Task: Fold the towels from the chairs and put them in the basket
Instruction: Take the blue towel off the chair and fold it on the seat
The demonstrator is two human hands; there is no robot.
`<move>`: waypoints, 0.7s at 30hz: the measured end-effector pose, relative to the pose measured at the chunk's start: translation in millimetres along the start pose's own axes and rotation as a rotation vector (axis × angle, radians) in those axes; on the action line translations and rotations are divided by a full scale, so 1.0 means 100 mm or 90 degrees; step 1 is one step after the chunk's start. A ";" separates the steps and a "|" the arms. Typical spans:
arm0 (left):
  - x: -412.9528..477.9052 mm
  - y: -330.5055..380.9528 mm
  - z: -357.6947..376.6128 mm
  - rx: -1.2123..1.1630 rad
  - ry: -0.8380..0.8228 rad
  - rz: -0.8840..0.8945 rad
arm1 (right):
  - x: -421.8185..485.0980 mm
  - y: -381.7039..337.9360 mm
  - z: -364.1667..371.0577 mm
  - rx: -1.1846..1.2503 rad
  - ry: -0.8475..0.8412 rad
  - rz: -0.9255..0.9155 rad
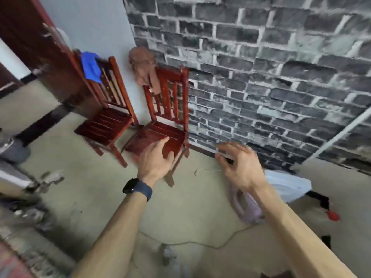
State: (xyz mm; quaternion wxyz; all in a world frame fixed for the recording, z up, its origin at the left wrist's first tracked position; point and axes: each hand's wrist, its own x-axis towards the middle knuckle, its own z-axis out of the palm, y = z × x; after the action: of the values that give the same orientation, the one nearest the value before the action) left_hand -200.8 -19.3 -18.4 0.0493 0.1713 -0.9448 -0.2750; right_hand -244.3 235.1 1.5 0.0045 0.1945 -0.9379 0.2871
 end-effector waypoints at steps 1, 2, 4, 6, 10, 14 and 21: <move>0.06 -0.11 -0.19 -0.004 0.030 -0.005 | 0.19 -0.18 0.03 0.011 -0.004 -0.035; 0.13 -0.23 -0.39 -0.008 0.058 -0.011 | 0.38 -0.39 0.06 0.019 -0.003 -0.071; 0.24 -0.47 -0.77 -0.014 0.114 -0.017 | 0.72 -0.81 0.14 0.034 0.002 -0.130; 0.39 -0.69 -1.11 -0.017 0.146 -0.021 | 1.03 -1.20 0.22 0.047 0.003 -0.166; 0.75 -1.04 -1.72 -0.036 0.191 -0.023 | 1.57 -1.90 0.39 0.059 0.011 -0.222; 1.10 -1.38 -2.25 -0.026 0.238 -0.022 | 2.04 -2.44 0.56 0.077 0.019 -0.259; 1.75 -1.98 -2.75 0.011 0.254 -0.058 | 2.80 -2.98 1.01 0.107 0.001 -0.286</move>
State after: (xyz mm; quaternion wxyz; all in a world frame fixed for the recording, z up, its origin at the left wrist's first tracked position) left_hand -254.8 -375.7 107.5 0.2214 0.2655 -0.9098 -0.2296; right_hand -382.7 -147.6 110.8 0.0526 0.3979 -0.8439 0.3560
